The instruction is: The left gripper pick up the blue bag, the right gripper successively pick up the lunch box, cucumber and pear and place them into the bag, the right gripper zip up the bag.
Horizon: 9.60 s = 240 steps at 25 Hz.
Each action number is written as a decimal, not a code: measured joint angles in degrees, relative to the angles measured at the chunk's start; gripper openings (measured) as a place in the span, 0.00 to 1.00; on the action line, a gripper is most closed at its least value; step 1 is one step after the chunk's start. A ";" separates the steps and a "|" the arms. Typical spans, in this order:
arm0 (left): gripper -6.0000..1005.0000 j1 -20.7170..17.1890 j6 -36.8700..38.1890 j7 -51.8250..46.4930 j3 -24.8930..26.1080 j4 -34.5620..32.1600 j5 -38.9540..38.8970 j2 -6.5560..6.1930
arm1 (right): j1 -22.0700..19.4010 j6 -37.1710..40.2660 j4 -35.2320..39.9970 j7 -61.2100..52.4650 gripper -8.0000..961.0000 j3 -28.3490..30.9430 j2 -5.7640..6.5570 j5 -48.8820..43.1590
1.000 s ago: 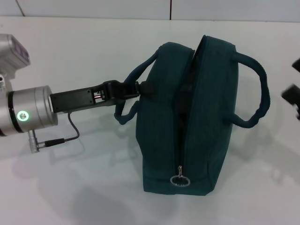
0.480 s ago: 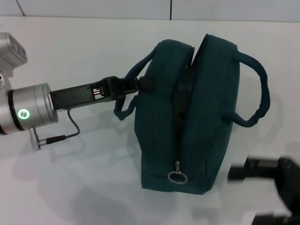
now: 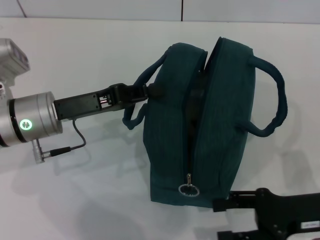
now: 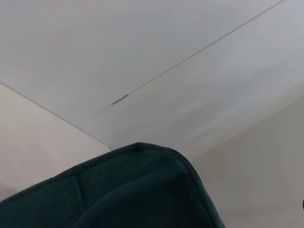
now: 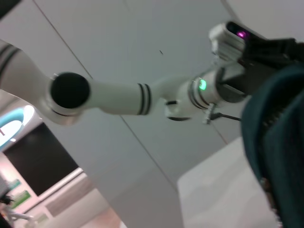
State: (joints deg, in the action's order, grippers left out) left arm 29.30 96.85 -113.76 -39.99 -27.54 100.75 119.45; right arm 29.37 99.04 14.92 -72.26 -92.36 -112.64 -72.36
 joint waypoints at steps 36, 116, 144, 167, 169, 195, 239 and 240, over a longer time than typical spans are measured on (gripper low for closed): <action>0.09 0.22 0.01 2.12 -0.09 1.96 0.07 -0.01 | 3.82 -11.45 3.61 3.99 0.80 -1.30 -3.52 3.05; 0.10 -0.74 1.42 2.40 -0.51 1.96 0.05 -0.01 | 1.03 -20.04 6.40 2.47 0.05 -12.91 -3.55 15.53; 0.11 -1.80 1.45 2.40 -0.09 1.48 0.06 -0.15 | -2.85 -10.90 6.01 2.75 0.03 -6.14 -1.09 15.19; 0.11 -2.14 2.09 3.72 -0.31 1.87 -0.04 0.07 | -2.25 -7.02 5.15 3.64 0.04 -3.52 -1.73 14.79; 0.11 -2.15 2.13 3.78 -0.22 1.87 -0.04 0.08 | -2.23 -7.13 4.62 3.62 0.04 -3.54 -1.56 14.60; 0.11 -1.99 2.21 3.81 -0.09 1.63 -0.03 -0.10 | -1.91 -11.43 4.99 1.72 0.09 -3.35 -2.62 10.31; 0.16 -1.28 2.16 7.88 0.01 1.79 -2.46 -0.45 | -2.58 -0.70 7.22 6.75 0.03 3.75 -1.23 10.90; 0.18 -1.30 2.23 8.51 0.02 1.82 -2.88 -0.44 | -2.53 -0.69 7.22 6.75 0.03 3.75 -1.26 10.90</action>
State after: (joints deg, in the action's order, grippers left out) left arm 28.01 99.08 -105.25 -39.97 -25.72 97.87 119.01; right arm 26.84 98.35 22.14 -65.51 -88.61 -113.90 -61.46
